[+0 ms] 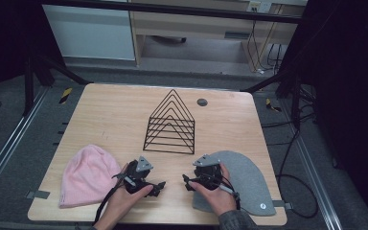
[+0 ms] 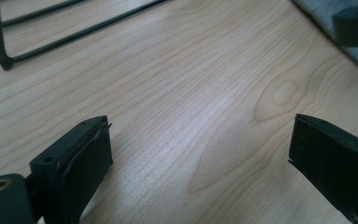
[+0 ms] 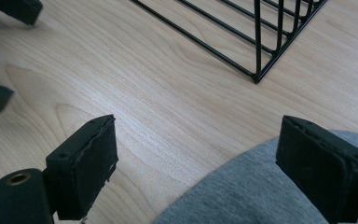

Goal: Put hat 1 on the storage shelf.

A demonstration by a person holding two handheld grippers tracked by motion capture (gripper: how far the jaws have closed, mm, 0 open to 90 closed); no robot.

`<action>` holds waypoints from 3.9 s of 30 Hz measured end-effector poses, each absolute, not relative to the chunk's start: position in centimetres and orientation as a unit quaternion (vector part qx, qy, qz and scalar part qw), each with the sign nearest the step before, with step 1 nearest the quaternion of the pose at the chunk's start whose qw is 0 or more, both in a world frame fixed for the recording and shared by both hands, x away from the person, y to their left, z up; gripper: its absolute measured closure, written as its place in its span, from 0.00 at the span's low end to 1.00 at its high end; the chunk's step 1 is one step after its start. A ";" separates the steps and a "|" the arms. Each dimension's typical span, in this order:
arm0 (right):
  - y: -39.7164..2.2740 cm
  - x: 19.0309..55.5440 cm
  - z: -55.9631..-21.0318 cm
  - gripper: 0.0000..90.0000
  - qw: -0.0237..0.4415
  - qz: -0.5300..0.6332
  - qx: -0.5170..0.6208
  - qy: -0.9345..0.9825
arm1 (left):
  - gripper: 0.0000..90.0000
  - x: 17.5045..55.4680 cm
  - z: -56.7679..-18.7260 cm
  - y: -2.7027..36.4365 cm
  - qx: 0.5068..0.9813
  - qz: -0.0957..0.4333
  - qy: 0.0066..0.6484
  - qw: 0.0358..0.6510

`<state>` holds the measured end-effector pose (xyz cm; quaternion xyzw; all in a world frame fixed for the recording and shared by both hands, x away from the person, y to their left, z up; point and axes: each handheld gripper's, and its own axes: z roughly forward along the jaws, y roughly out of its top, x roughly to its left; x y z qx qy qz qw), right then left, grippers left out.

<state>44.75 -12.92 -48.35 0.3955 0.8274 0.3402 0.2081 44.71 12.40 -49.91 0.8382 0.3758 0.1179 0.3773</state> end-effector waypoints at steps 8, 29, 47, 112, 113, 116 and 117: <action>-12.9 44.6 -48.3 0.15 0.211 0.340 0.393 0.828 | 0.05 45.0 -47.3 15.2 0.838 0.134 0.370 0.377; -13.0 44.5 -48.2 0.22 0.216 0.340 0.394 0.826 | 0.09 46.8 -43.1 28.8 0.811 0.206 0.444 0.321; -13.0 44.5 -48.3 0.22 0.213 0.337 0.393 0.829 | 0.35 48.2 -44.1 36.5 0.779 0.186 0.498 0.333; -12.0 43.3 -44.8 0.35 0.197 0.374 0.354 0.835 | 0.89 44.6 -33.2 28.2 0.812 0.251 0.348 0.396; -11.8 43.1 -44.4 0.35 0.198 0.376 0.348 0.836 | 0.89 44.7 -32.8 28.0 0.812 0.254 0.345 0.396; -11.5 42.8 -43.3 0.36 0.206 0.384 0.334 0.836 | 0.89 44.6 -31.7 27.5 0.814 0.264 0.335 0.394; -11.3 42.7 -42.9 0.36 0.206 0.385 0.332 0.836 | 0.89 44.6 -31.4 27.3 0.815 0.266 0.332 0.394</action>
